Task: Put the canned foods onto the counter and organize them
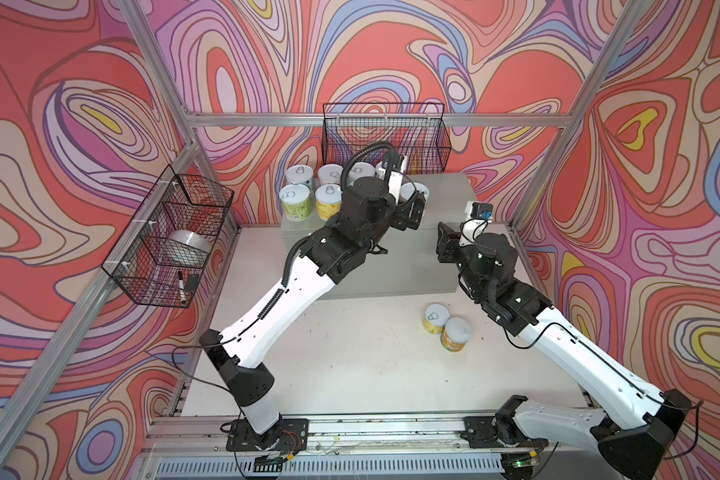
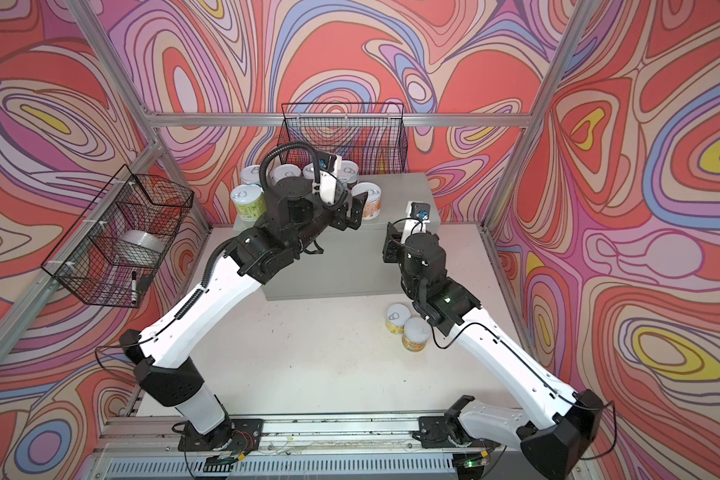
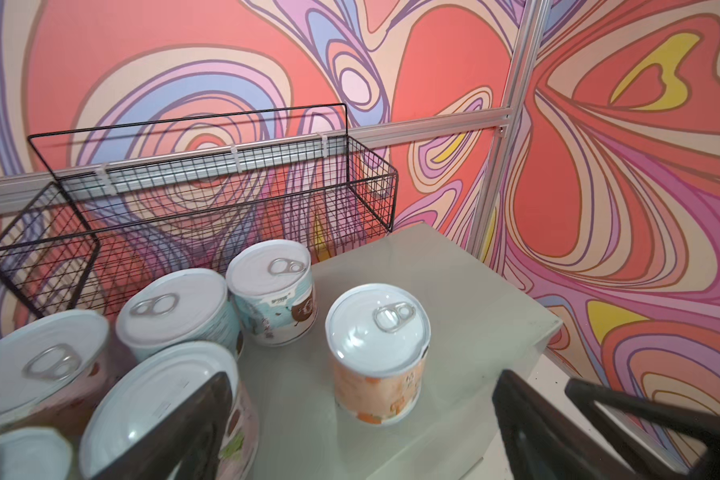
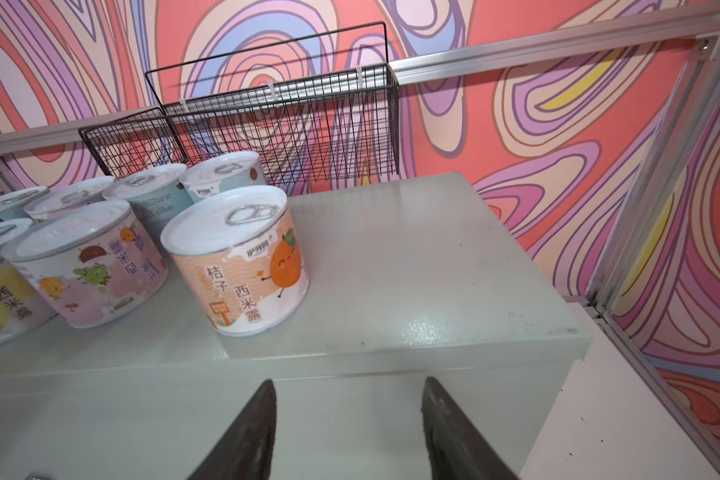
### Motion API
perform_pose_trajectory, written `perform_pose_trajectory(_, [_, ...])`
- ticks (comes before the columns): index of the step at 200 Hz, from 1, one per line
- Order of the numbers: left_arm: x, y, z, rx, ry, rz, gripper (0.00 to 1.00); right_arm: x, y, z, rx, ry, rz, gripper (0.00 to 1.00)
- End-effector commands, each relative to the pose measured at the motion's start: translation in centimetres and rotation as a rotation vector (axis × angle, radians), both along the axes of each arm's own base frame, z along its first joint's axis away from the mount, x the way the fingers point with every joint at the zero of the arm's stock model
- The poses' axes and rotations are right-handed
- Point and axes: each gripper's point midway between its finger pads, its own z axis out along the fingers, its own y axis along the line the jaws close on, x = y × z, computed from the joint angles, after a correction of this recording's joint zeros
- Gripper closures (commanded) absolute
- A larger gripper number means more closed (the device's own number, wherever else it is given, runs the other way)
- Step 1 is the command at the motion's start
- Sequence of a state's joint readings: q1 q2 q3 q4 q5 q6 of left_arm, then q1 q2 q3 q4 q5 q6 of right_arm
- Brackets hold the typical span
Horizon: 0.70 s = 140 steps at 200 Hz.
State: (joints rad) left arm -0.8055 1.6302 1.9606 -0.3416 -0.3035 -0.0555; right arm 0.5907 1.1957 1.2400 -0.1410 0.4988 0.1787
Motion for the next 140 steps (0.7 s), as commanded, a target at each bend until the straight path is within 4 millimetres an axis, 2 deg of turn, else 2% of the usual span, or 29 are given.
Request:
perform_pose_trajectory(1, [-2.3, 3.2, 0.7, -0.036, -0.021, 0.045, 0.0, 1.0, 0.1, 1.1, -0.032, -0.02, 0.001, 0.43])
perform_pose_trajectory(23, [-4.8, 5.1, -0.6, -0.037, 0.009, 0.014, 0.0, 2.1, 0.3, 1.5, -0.051, -0.024, -0.005, 0.43])
perform_pose_trajectory(55, [-7.3, 7.4, -4.7, -0.026, 0.073, 0.008, 0.0, 3.8, 0.2, 1.5, -0.063, -0.019, -0.009, 0.43])
perform_pose_trajectory(78, [-8.0, 9.6, -8.0, 0.014, 0.114, 0.074, 0.0, 4.9, 0.3, 1.4, -0.062, -0.021, -0.007, 0.43])
perform_pose_trajectory(102, [-8.3, 11.9, -10.4, 0.055, 0.106, 0.159, 0.0, 5.7, 0.6, 1.6, -0.06, -0.032, -0.002, 0.43])
perform_pose_trajectory(121, [-8.5, 12.8, -12.2, 0.055, 0.112, 0.177, 0.0, 6.5, 0.9, 1.6, -0.055, -0.032, 0.004, 0.43])
perform_pose_trajectory(140, [-8.8, 12.6, -14.8, 0.062, 0.16, 0.148, 0.0, 7.2, 1.3, 1.4, -0.057, -0.026, 0.016, 0.43])
